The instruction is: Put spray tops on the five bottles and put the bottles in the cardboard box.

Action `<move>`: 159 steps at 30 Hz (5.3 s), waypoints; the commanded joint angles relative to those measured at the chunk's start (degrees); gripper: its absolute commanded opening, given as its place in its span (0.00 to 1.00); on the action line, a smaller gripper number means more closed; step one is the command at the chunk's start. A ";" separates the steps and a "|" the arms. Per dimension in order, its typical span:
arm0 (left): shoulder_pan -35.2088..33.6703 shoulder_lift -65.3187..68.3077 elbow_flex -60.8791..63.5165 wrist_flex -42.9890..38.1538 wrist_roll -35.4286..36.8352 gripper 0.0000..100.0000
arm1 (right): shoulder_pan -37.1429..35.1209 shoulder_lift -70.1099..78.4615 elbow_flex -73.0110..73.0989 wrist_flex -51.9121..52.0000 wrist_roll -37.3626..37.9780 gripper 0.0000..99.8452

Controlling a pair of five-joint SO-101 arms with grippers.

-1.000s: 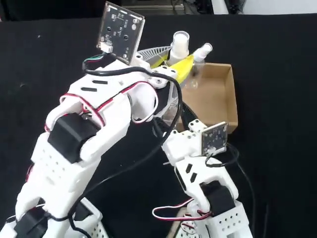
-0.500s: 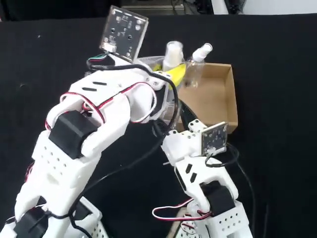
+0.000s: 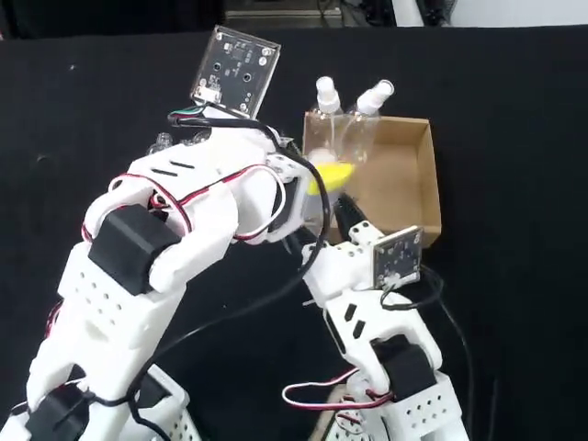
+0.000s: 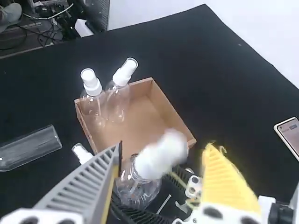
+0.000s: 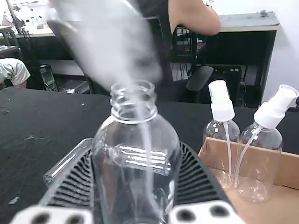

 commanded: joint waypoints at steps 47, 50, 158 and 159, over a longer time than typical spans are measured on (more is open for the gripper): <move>-47.43 -10.20 66.15 -33.58 -3.25 0.28 | 28.13 27.03 -8.75 -26.20 6.24 0.01; -47.52 -10.20 69.93 -36.92 -0.88 0.28 | 29.27 36.79 -8.84 -36.22 6.24 0.01; -47.87 -10.02 77.49 -41.76 2.64 0.28 | 30.42 123.21 -39.16 -86.95 8.62 0.02; -47.87 -10.02 77.49 -41.76 2.64 0.28 | 30.42 123.12 -39.16 -87.03 8.62 0.02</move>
